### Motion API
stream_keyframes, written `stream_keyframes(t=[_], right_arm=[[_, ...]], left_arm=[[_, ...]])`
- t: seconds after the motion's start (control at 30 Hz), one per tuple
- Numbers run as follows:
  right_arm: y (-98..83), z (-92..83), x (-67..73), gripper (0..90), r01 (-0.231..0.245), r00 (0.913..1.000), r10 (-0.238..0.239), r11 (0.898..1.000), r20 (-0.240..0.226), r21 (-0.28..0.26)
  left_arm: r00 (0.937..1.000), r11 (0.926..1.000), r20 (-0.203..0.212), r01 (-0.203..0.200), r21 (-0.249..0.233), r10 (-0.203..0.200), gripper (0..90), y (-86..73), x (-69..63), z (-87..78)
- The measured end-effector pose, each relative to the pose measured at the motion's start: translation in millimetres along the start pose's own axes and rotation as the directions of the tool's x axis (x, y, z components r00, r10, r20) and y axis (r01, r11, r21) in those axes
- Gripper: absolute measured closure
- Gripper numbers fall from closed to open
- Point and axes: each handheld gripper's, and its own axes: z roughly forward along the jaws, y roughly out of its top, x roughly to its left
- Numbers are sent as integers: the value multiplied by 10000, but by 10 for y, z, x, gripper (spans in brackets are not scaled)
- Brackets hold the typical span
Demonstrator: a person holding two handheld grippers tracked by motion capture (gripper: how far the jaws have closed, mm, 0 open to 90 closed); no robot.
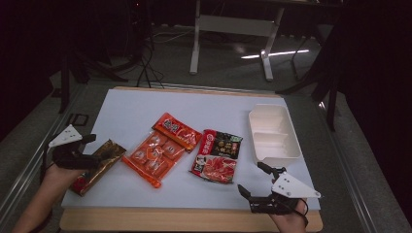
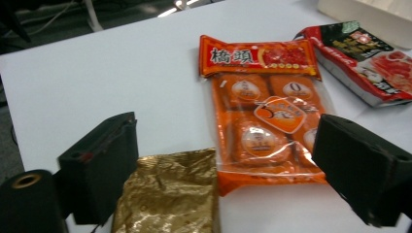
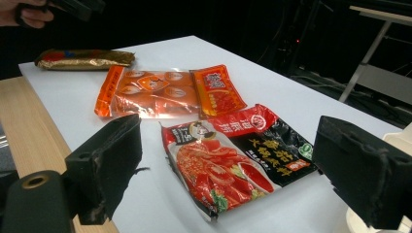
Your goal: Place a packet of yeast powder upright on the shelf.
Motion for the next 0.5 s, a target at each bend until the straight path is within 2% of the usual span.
stream_keyframes(t=[0.13,0.17,0.37,0.5], right_arm=[[1,-10,1,107,18,10000,-18,10000,44,-79],[0,-9,0,107,4,10000,-4,10000,41,-56],[-6,-9,-2,126,16,10000,-15,10000,99,-57],[-11,-1,3,127,85,9999,-85,10000,79,1]], left_arm=[[9993,9993,-212,301,208,-296,146,-29,122,80],[9987,9982,-328,398,452,-383,149,-38,175,131],[9955,9923,-676,725,1001,-659,178,-46,309,273],[9935,9866,-947,768,1441,-635,190,-56,385,371]])
